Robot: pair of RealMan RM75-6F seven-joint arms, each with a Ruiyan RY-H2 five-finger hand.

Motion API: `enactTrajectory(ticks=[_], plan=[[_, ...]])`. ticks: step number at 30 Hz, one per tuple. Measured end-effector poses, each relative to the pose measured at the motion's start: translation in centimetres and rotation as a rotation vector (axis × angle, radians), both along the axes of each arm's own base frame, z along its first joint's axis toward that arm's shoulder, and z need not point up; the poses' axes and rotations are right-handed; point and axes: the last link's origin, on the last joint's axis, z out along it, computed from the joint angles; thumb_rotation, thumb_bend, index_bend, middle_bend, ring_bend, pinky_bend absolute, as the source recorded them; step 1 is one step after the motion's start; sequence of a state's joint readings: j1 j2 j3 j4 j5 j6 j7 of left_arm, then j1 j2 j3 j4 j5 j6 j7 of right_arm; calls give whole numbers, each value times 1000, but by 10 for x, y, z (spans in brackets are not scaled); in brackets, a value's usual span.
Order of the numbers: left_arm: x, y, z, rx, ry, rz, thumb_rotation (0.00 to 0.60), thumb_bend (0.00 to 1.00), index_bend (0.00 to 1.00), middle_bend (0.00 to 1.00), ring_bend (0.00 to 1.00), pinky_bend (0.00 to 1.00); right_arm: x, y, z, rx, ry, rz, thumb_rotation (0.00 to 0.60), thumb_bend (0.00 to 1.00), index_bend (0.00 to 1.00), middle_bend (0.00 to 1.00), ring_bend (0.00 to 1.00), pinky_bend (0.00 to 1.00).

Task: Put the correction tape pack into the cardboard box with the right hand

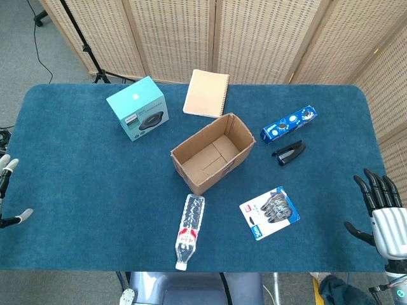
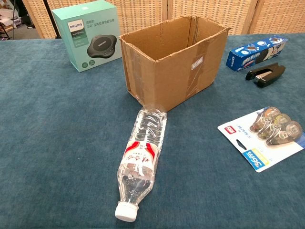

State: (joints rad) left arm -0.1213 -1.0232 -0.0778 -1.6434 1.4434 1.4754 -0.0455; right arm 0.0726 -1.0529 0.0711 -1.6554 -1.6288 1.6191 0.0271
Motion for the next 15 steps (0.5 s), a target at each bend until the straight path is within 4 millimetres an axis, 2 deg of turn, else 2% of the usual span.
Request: enactTrajectory(ticks=[7, 10, 15], plan=[[3, -2, 0, 2, -3, -13, 600, 0, 0, 0, 0, 0, 2, 1, -3, 63, -28, 25, 600, 0, 23, 0, 0, 0], [4, -4, 1, 2, -12, -25, 600, 0, 0, 0, 0, 0, 5, -1, -11, 152, -46, 67, 600, 0, 84, 0, 0, 0], [4, -4, 1, -4, -12, -25, 600, 0, 0, 0, 0, 0, 14, -12, -30, 406, -48, 180, 600, 0, 143, 5, 0, 0]])
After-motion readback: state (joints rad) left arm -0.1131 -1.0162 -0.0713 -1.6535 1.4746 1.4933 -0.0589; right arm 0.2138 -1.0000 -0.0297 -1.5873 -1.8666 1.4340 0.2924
